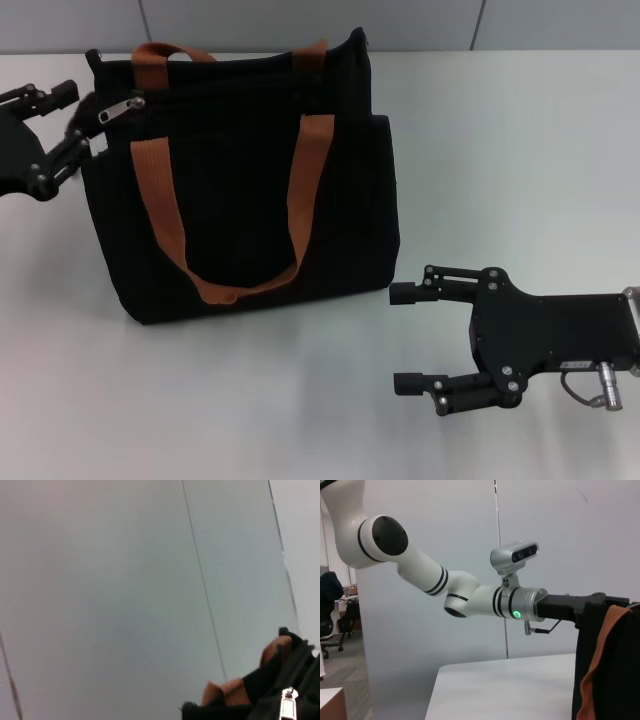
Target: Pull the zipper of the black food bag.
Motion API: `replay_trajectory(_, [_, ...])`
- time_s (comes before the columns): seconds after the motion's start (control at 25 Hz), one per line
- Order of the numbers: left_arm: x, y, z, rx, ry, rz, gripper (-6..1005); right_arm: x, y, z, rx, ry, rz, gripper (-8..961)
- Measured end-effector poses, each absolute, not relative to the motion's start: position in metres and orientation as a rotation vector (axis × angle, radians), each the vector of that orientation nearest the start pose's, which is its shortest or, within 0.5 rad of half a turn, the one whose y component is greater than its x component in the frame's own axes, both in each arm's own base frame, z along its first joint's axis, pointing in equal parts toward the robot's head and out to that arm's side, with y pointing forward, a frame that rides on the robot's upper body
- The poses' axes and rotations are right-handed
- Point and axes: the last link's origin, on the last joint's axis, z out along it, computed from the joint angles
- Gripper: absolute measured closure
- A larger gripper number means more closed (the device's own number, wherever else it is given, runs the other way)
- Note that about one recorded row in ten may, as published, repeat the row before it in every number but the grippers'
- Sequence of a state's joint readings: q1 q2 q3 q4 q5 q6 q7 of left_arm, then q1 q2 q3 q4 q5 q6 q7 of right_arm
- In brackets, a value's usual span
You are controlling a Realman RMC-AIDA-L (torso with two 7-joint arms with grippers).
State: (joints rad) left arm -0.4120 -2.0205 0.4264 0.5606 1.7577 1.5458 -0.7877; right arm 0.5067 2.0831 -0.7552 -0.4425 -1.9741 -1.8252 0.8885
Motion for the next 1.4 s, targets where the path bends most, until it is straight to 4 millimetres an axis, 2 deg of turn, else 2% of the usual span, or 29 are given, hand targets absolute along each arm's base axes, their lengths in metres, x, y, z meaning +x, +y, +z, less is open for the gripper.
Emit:
replay_trajectory(0.28, [-0.313,0.317,0.063,-2.227,-0.133,-0.736,745,0.247,0.267,-0.034,-2.943,0.089,1.016,145])
replay_trajectory(0.36, [-0.312,0.314,0.061,-2.228,-0.134,-0.754,912,0.243,0.269,-0.032,-2.919,0.092,1.062,145])
replay_trajectory(0.48, [-0.310,0.311,0.058,-2.227,-0.131,-0.773,927,0.236,0.270,-0.027,-2.891,0.113,1.141,145])
replay_trajectory(0.52, [-0.308,0.309,0.055,-2.223,-0.122,-0.786,932,0.225,0.274,-0.022,-2.860,0.173,1.255,146])
replay_trajectory(0.6, [-0.308,0.309,0.054,-2.217,-0.118,-0.790,943,0.220,0.277,-0.019,-2.848,0.220,1.306,146])
replay_trajectory(0.68, [-0.306,0.308,0.052,-2.205,-0.111,-0.803,953,0.199,0.294,-0.012,-2.845,0.462,1.435,146])
replay_trajectory(0.72, [-0.306,0.307,0.051,-2.198,-0.109,-0.811,958,0.199,0.294,-0.012,-2.845,0.462,1.435,146])
replay_trajectory(0.8, [-0.305,0.307,0.050,-2.193,-0.108,-0.820,968,0.184,0.307,-0.011,-2.879,0.618,1.460,147])
replay_trajectory(0.88, [-0.304,0.305,0.049,-2.172,-0.108,-0.848,973,0.164,0.324,-0.012,-2.920,0.754,1.443,147])
replay_trajectory(1.0, [-0.304,0.306,0.049,-2.169,-0.105,-0.852,973,0.151,0.336,-0.013,-2.933,0.807,1.414,147])
replay_trajectory(1.04, [-0.303,0.306,0.049,-2.170,-0.102,-0.855,973,0.136,0.349,-0.015,-2.948,0.872,1.359,148])
replay_trajectory(1.12, [-0.303,0.306,0.049,-2.171,-0.101,-0.857,973,0.122,0.359,-0.020,-2.977,0.924,1.286,148])
replay_trajectory(1.16, [-0.303,0.306,0.049,-2.171,-0.099,-0.858,973,0.122,0.359,-0.020,-2.977,0.924,1.286,148])
replay_trajectory(1.24, [-0.302,0.307,0.049,-2.172,-0.096,-0.861,973,0.102,0.372,-0.031,-3.019,0.989,1.131,148])
replay_trajectory(1.28, [-0.301,0.307,0.049,-2.172,-0.094,-0.864,973,0.102,0.372,-0.031,-3.019,0.989,1.131,148])
replay_trajectory(1.32, [-0.301,0.306,0.049,-2.172,-0.090,-0.868,973,0.091,0.379,-0.038,-3.032,1.025,1.028,149])
replay_trajectory(1.4, [-0.301,0.306,0.049,-2.172,-0.088,-0.872,973,0.086,0.382,-0.041,-3.030,1.046,0.978,149])
